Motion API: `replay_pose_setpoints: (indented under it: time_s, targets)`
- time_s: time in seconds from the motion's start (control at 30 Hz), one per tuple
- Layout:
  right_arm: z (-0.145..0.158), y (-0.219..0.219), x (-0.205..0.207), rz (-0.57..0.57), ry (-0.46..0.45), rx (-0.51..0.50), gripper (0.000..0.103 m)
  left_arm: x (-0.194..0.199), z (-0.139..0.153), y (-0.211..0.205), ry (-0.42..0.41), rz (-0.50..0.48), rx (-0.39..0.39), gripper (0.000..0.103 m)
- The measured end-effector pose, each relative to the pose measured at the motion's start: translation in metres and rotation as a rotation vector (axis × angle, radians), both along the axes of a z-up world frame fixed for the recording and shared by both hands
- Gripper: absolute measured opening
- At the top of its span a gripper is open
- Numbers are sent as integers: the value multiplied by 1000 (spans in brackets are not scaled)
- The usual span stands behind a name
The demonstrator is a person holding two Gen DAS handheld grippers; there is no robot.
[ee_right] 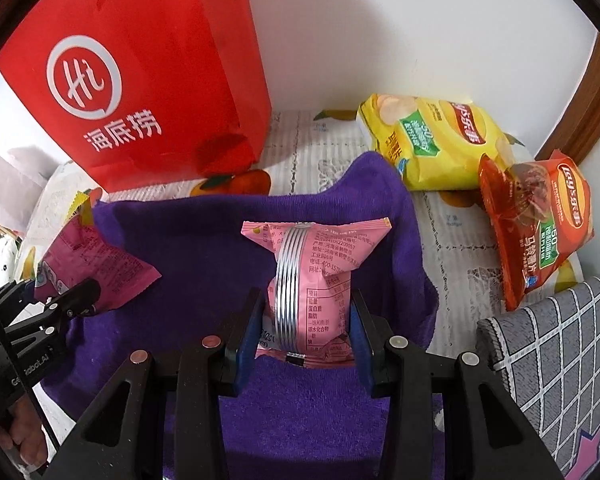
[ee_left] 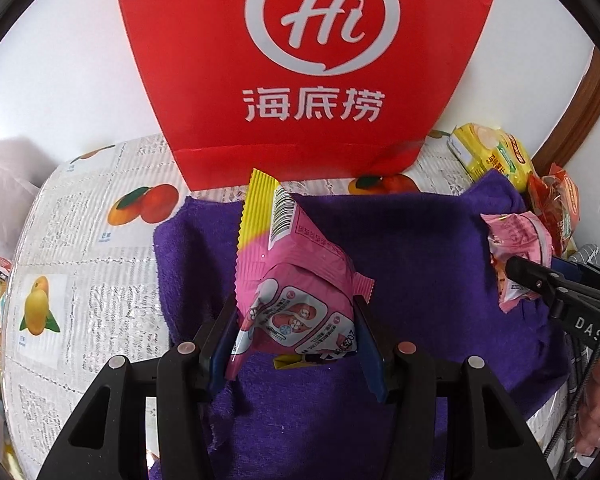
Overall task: Organize snacks
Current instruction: 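Carry both pink bags over the purple towel with both grippers, then open both grippers to drop the pink bags onto the purple towel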
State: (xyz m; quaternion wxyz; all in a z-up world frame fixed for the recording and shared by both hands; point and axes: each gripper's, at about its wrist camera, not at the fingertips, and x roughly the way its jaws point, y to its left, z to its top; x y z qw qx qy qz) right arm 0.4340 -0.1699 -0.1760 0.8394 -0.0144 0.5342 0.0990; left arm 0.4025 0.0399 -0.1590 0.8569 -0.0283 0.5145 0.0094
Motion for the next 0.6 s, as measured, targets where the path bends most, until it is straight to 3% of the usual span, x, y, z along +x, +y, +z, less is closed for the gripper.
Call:
replay_pose_setpoints:
  time_s: [0.6]
  targets:
    - [-18,3,7,15,53,-58,44,1,-3,2,14,7,-54,52]
